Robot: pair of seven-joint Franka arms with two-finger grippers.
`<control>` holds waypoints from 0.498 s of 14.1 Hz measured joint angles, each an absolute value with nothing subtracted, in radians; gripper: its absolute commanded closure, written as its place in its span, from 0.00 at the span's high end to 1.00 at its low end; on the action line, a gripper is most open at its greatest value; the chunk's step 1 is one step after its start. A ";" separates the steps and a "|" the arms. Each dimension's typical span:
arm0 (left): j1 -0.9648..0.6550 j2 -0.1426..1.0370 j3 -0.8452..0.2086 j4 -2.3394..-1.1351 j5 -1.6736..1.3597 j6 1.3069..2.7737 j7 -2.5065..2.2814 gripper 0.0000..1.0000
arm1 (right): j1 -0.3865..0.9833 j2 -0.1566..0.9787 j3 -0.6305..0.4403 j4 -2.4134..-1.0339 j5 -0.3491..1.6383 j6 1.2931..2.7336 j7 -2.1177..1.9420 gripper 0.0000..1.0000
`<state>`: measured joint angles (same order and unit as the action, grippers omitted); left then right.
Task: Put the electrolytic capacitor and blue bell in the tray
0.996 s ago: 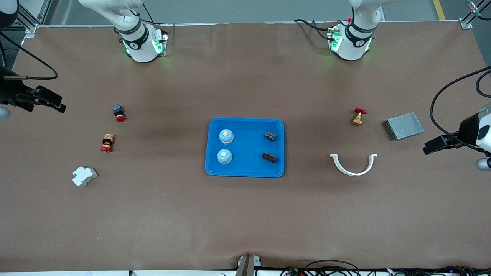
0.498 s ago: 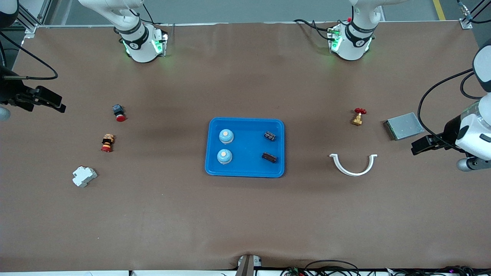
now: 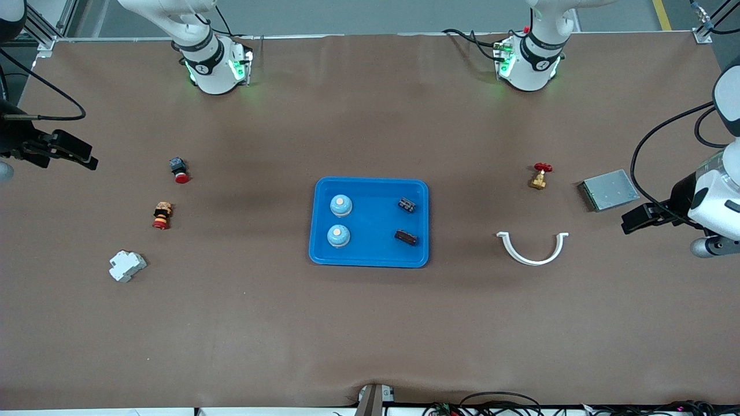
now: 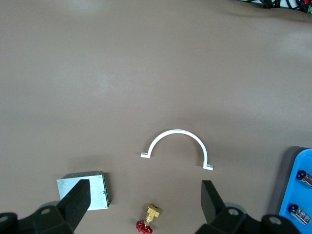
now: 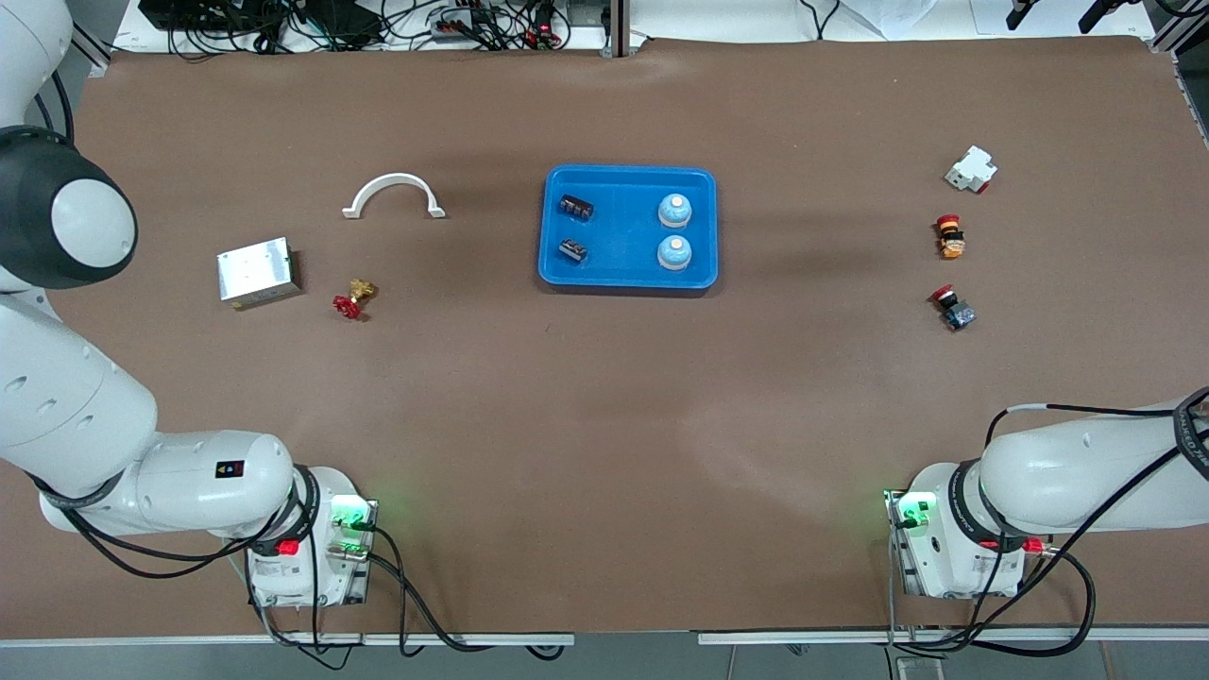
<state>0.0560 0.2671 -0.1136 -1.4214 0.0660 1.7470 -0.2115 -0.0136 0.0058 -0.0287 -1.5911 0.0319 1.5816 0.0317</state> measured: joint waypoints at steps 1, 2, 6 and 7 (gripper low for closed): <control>0.055 0.261 -0.114 -1.419 0.066 1.748 -0.211 1.00 | -0.014 0.006 -0.029 -1.591 0.032 1.582 0.032 1.00; 0.053 0.252 -0.114 -1.417 0.066 1.748 -0.211 1.00 | -0.014 0.006 -0.029 -1.591 0.032 1.582 0.032 1.00; 0.015 0.217 -0.111 -1.420 0.065 1.741 -0.212 1.00 | -0.014 0.006 -0.029 -1.591 0.032 1.582 0.032 1.00; 0.000 0.214 -0.107 -1.422 0.065 1.741 -0.212 1.00 | -0.014 0.006 -0.029 -1.591 0.032 1.582 0.032 1.00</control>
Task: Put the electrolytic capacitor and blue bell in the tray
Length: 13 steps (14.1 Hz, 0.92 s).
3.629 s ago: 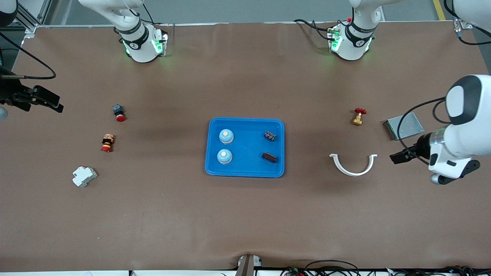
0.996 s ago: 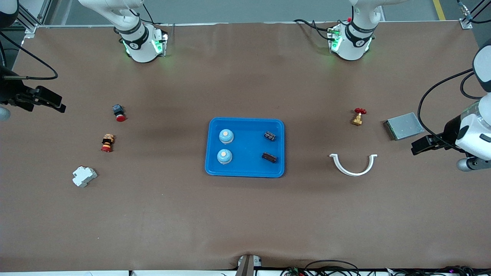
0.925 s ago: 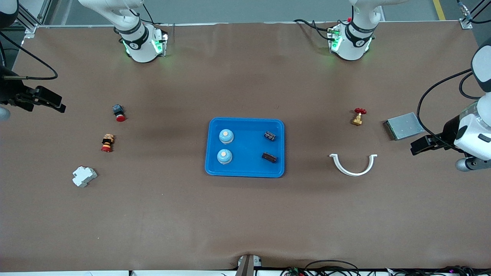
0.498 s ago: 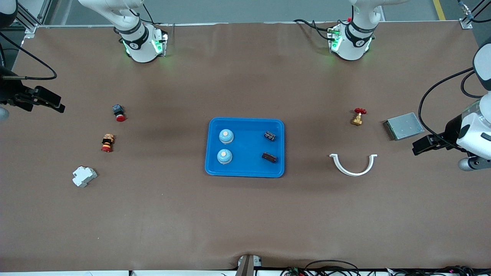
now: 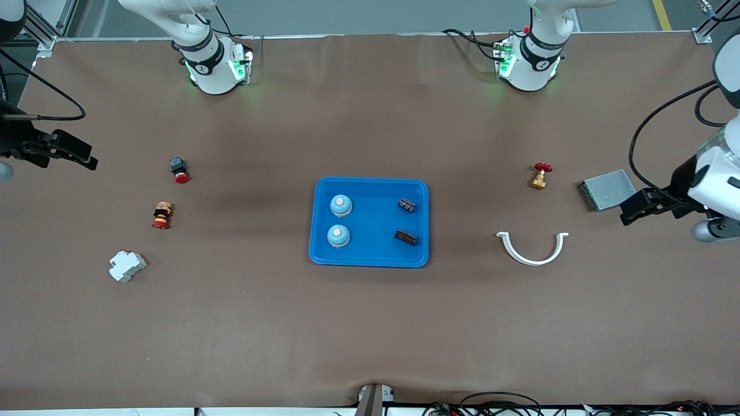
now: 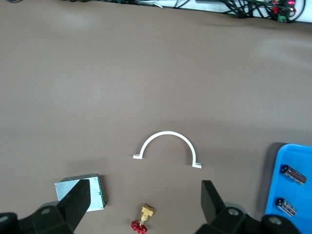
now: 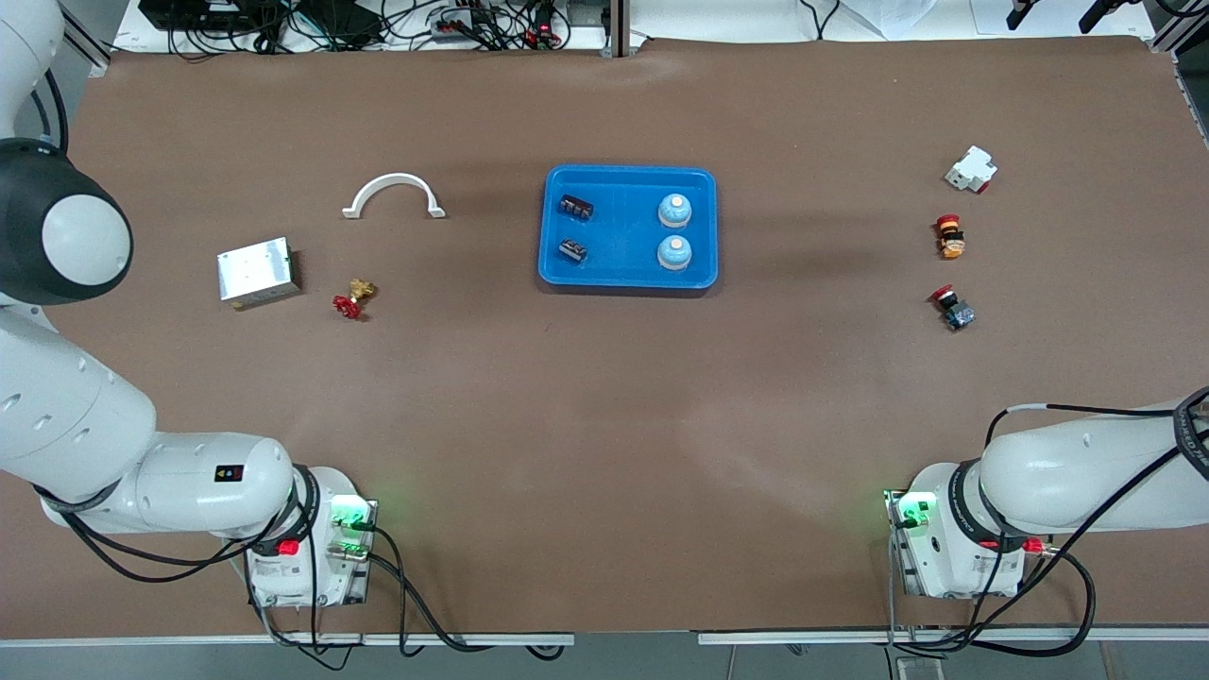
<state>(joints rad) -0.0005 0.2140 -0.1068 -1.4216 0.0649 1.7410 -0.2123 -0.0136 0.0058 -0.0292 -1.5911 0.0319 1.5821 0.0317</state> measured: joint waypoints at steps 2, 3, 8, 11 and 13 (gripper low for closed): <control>-0.010 0.209 -0.101 -1.424 0.065 1.740 -0.213 1.00 | -0.014 0.006 -0.029 -1.591 0.032 1.582 0.032 1.00; -0.009 0.204 -0.098 -1.428 0.065 1.739 -0.212 1.00 | -0.014 0.006 -0.029 -1.591 0.032 1.582 0.032 1.00; 0.000 0.141 -0.088 -1.487 0.048 1.735 -0.209 1.00 | -0.014 0.006 -0.029 -1.591 0.032 1.584 0.032 1.00; 0.010 0.087 -0.085 -1.536 0.028 1.731 -0.159 1.00 | -0.014 0.006 -0.029 -1.591 0.032 1.588 0.032 1.00; 0.016 0.058 -0.084 -1.561 0.021 1.731 -0.144 1.00 | -0.014 0.006 -0.029 -1.591 0.032 1.590 0.032 1.00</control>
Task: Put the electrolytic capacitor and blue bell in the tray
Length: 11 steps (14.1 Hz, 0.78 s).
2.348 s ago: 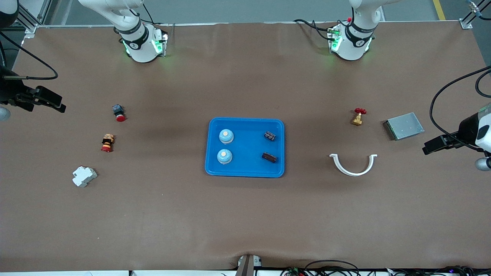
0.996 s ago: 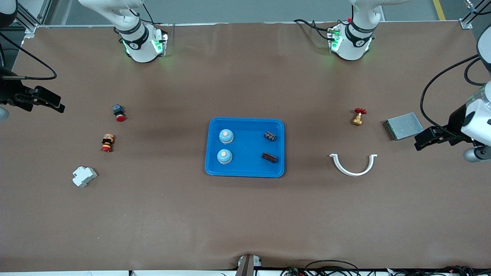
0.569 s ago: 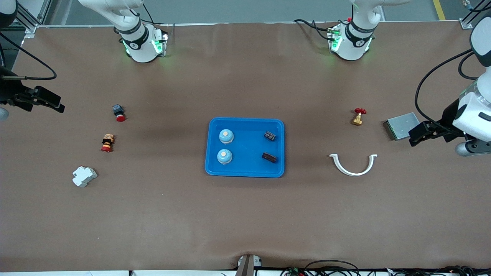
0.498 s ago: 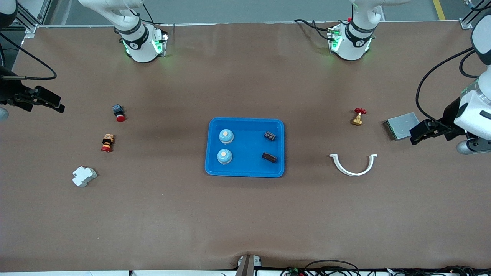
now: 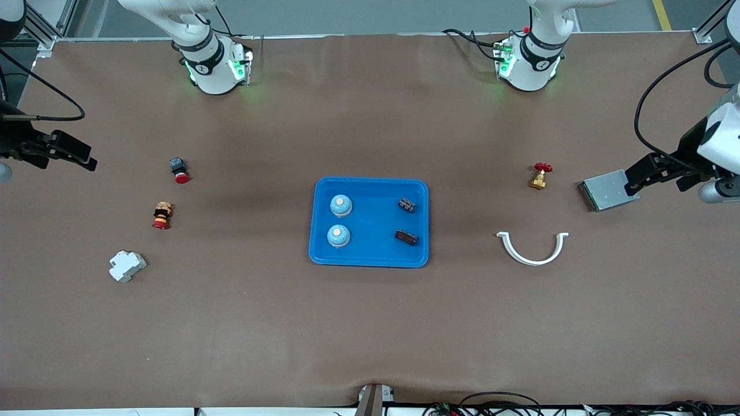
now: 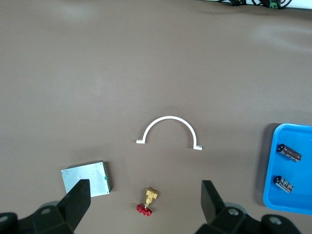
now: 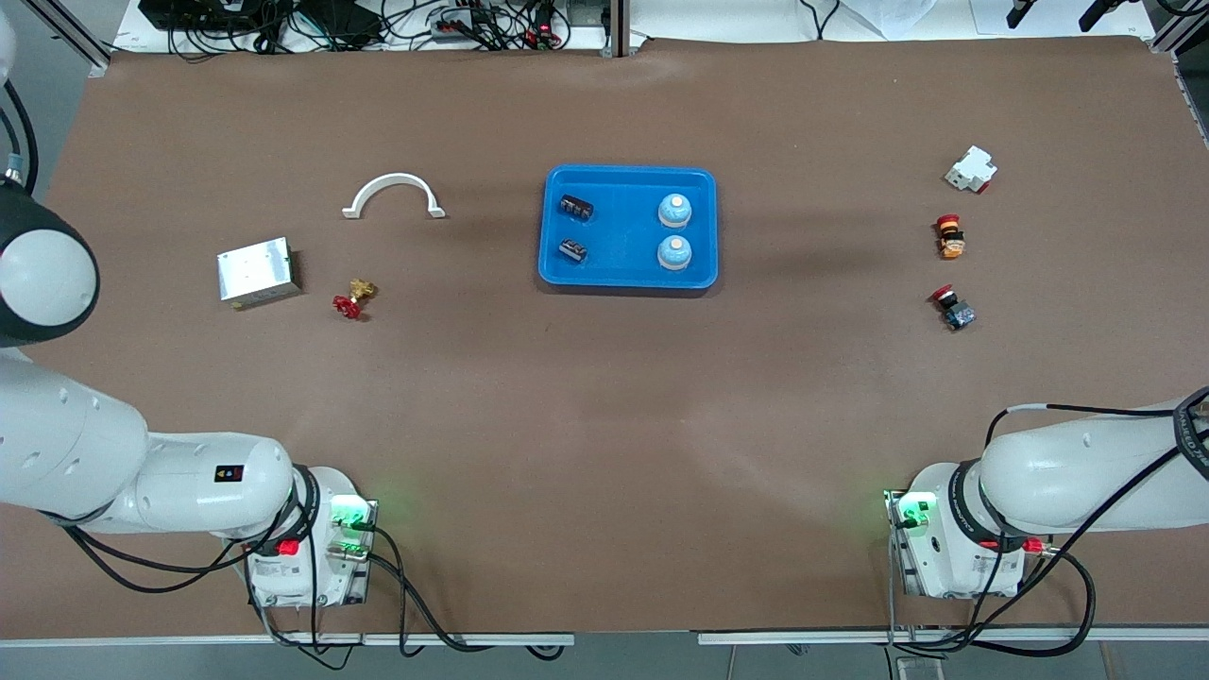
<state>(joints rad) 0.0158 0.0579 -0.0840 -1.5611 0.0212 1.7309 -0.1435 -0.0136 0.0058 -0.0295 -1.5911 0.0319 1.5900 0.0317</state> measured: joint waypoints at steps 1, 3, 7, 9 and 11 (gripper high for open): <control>0.020 0.050 -0.084 -1.568 0.020 1.731 -0.140 1.00 | -0.014 0.006 -0.029 -1.591 0.032 1.590 0.032 1.00; 0.026 0.041 -0.084 -1.575 0.019 1.731 -0.138 1.00 | -0.014 0.006 -0.029 -1.591 0.032 1.591 0.032 1.00; 0.029 0.040 -0.084 -1.577 0.019 1.731 -0.138 1.00 | -0.014 0.006 -0.029 -1.591 0.032 1.591 0.032 1.00; 0.029 0.040 -0.084 -1.577 0.019 1.731 -0.137 1.00 | -0.014 0.006 -0.030 -1.591 0.032 1.591 0.032 1.00; 0.029 0.039 -0.083 -1.577 0.019 1.731 -0.123 1.00 | -0.014 0.006 -0.030 -1.591 0.032 1.591 0.032 1.00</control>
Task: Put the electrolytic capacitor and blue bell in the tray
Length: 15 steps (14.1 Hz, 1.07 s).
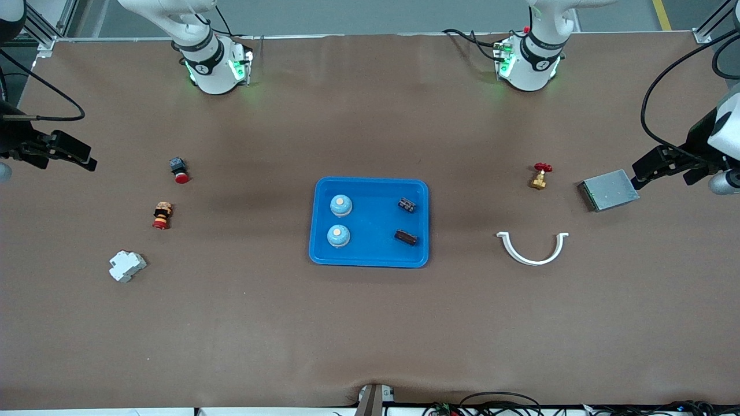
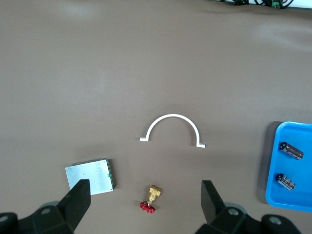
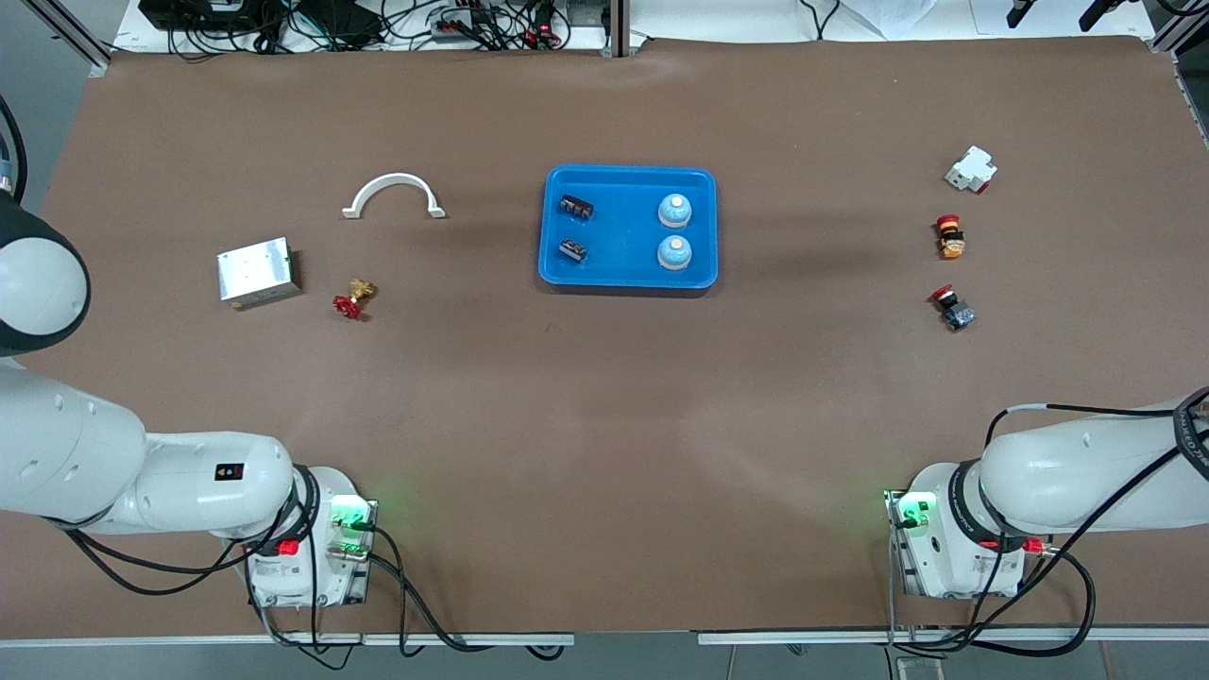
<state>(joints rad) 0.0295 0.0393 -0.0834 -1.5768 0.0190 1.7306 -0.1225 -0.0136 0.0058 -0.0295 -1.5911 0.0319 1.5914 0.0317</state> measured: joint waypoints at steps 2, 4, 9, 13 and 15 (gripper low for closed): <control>0.030 0.039 -0.082 -1.577 0.019 1.721 -0.107 1.00 | -0.014 0.006 -0.029 -1.591 0.032 1.591 0.032 1.00; 0.030 0.038 -0.081 -1.576 0.019 1.718 -0.104 1.00 | -0.014 0.006 -0.029 -1.591 0.032 1.591 0.032 1.00; 0.030 0.031 -0.080 -1.576 0.019 1.700 -0.104 1.00 | -0.014 0.006 -0.029 -1.591 0.032 1.591 0.032 1.00; 0.046 0.030 -0.080 -1.574 0.004 1.686 -0.103 1.00 | -0.014 0.006 -0.029 -1.591 0.032 1.591 0.032 1.00; 0.054 0.030 -0.080 -1.573 -0.006 1.686 -0.102 1.00 | -0.014 0.006 -0.029 -1.591 0.032 1.590 0.032 1.00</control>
<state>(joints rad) 0.0542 0.0300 -0.0796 -1.5727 -0.0057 1.6857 -0.1017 -0.0136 0.0058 -0.0293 -1.5913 0.0319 1.5901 0.0317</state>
